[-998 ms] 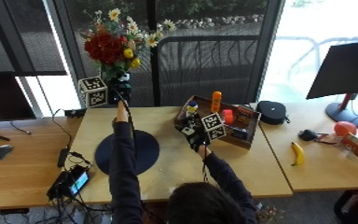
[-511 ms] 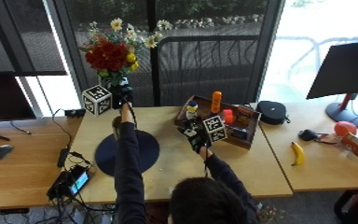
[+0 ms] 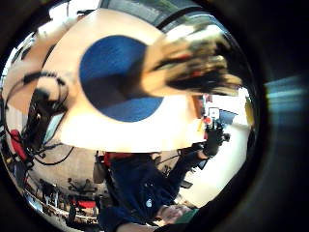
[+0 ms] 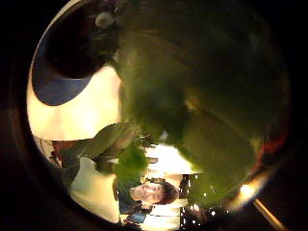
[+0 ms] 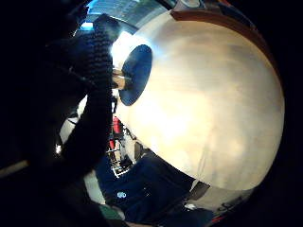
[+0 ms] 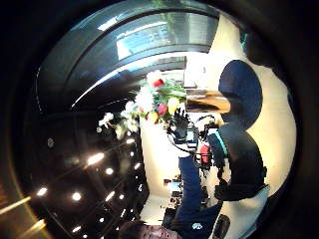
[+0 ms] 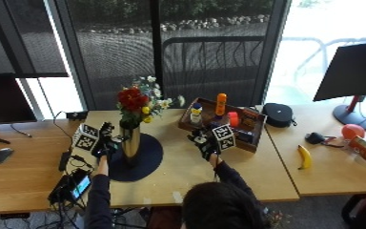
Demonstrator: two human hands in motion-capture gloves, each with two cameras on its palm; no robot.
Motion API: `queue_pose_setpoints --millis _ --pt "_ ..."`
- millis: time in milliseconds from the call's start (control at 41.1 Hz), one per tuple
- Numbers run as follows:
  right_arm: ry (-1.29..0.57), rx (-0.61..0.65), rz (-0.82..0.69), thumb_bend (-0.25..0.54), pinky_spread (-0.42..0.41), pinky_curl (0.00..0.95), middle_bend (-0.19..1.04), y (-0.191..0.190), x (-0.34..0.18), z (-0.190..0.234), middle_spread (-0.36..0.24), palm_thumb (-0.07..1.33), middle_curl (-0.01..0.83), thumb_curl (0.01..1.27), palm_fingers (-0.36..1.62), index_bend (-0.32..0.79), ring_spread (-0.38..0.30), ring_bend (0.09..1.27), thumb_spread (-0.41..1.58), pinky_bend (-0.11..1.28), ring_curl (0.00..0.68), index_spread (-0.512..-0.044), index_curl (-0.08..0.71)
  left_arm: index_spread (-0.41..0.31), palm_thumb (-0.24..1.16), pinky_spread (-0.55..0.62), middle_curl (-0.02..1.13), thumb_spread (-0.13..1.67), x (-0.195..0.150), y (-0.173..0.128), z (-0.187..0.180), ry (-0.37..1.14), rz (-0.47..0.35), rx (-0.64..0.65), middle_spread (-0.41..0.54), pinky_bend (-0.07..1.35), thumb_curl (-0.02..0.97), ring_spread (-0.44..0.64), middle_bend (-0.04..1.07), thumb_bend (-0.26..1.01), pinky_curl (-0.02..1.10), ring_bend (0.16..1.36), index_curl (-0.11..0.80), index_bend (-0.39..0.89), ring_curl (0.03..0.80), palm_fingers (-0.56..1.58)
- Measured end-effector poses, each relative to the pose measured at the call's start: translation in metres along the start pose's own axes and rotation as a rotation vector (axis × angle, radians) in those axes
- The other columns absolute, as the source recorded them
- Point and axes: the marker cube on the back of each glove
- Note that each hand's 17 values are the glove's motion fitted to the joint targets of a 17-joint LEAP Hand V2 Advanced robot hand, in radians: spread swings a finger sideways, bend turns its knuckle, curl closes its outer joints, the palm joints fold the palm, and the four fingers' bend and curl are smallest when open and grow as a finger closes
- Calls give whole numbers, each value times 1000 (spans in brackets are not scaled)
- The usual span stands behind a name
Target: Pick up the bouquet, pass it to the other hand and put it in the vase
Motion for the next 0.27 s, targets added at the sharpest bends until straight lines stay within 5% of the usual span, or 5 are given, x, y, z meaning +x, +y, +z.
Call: queue_pose_setpoints --millis 122,268 --pt "-96 -104 90 -19 242 366 171 10 13 -4 -93 915 399 355 681 157 -91 283 1035 326 397 -241 348 72 385 364 398 707 -73 17 -4 -129 13 -118 255 297 538 310 102 -73 370 326 400 5 420 -175" --pt "-144 -173 166 -16 245 365 169 18 18 -8 -91 920 394 356 679 157 -89 281 1038 328 397 -240 352 111 356 450 344 761 -91 18 -10 -104 50 -102 335 311 486 432 125 -55 354 398 334 68 398 -147"
